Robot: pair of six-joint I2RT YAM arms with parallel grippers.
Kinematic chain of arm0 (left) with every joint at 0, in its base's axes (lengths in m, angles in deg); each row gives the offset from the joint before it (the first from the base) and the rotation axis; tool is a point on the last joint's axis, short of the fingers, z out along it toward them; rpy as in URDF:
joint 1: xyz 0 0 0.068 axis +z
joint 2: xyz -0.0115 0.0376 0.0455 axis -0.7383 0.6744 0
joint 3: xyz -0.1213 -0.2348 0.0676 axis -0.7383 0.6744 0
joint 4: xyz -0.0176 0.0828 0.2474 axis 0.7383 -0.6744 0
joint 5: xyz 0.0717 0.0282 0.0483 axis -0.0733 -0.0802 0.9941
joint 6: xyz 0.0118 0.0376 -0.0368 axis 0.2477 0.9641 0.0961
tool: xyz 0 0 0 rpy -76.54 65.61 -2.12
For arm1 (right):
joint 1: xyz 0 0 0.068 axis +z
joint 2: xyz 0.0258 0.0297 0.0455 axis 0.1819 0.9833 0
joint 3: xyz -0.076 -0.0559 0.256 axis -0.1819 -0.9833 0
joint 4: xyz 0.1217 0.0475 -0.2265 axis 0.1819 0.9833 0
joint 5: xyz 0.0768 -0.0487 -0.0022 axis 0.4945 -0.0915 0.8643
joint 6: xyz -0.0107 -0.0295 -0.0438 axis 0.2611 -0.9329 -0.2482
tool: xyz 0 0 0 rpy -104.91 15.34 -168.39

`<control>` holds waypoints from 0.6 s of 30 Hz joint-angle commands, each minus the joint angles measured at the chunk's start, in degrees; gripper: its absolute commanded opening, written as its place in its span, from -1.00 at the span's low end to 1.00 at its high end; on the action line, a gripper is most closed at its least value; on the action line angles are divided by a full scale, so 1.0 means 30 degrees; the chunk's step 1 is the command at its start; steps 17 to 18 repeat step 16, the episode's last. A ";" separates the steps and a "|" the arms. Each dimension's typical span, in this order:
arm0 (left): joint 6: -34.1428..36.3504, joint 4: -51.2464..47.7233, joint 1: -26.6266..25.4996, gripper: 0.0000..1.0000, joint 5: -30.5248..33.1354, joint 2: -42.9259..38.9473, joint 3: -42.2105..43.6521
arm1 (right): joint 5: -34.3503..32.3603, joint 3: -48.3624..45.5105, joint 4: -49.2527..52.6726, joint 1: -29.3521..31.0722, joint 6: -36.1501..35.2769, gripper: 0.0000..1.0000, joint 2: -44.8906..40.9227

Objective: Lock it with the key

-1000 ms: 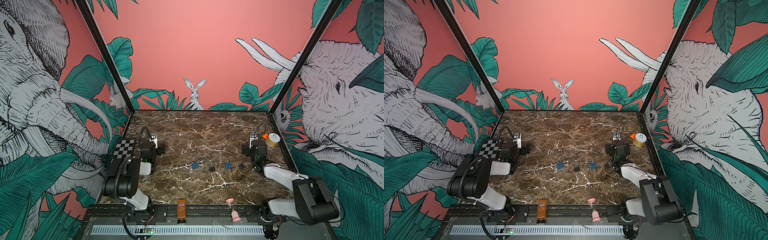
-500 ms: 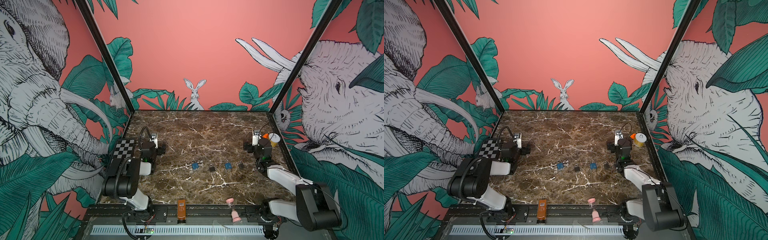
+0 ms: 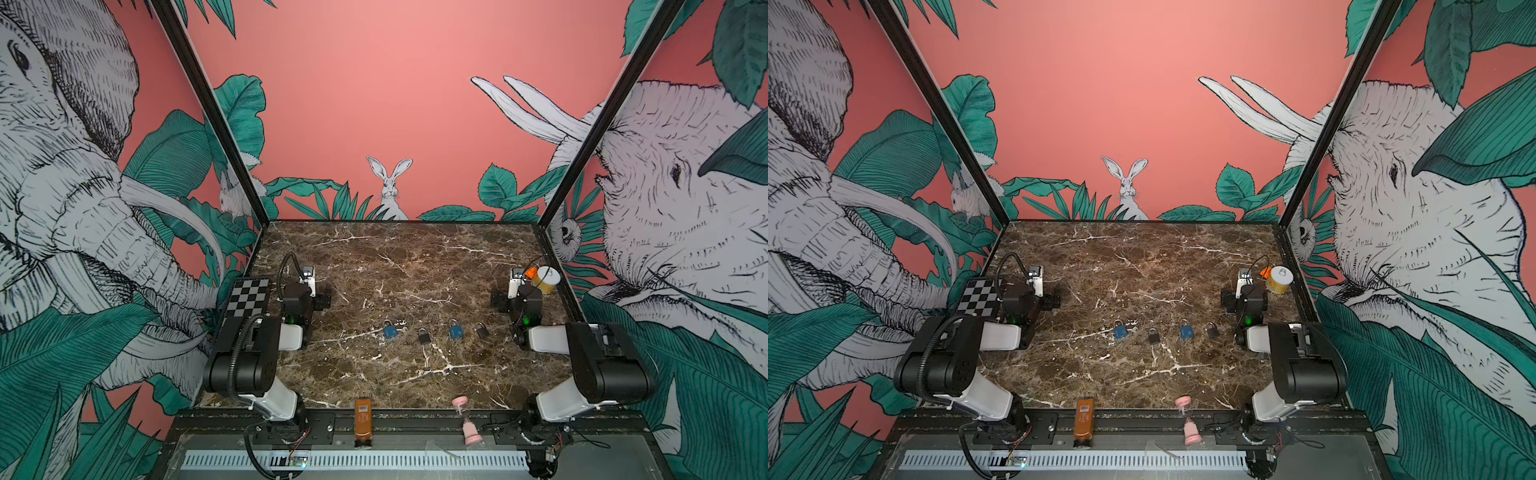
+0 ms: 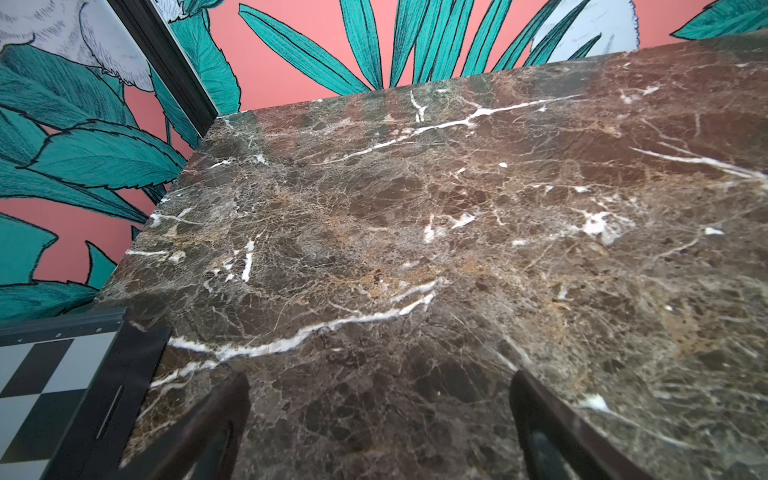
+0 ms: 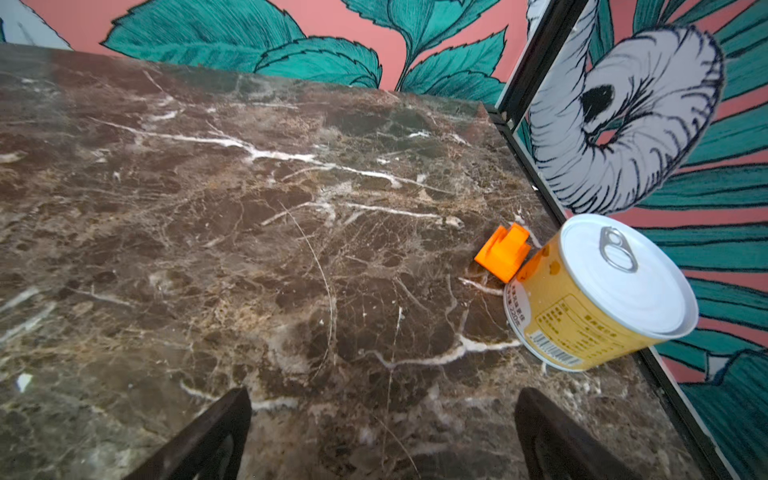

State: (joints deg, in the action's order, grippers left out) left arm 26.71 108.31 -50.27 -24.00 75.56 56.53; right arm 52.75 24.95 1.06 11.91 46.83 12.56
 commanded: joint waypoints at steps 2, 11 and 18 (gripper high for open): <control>0.0102 0.0027 0.0045 0.96 -0.0132 -0.0511 -0.0117 | 0.0033 -0.0003 -0.0724 0.0112 0.0113 0.96 -0.0278; 0.0102 -0.0297 0.0058 0.96 -0.0170 -0.0368 -0.0374 | -0.0013 0.0023 -0.0593 0.0138 0.0105 0.96 -0.0271; 0.0165 -0.0195 0.0058 0.96 -0.0289 -0.0554 -0.0171 | 0.0012 0.0023 -0.0606 0.0134 0.0116 0.96 -0.0279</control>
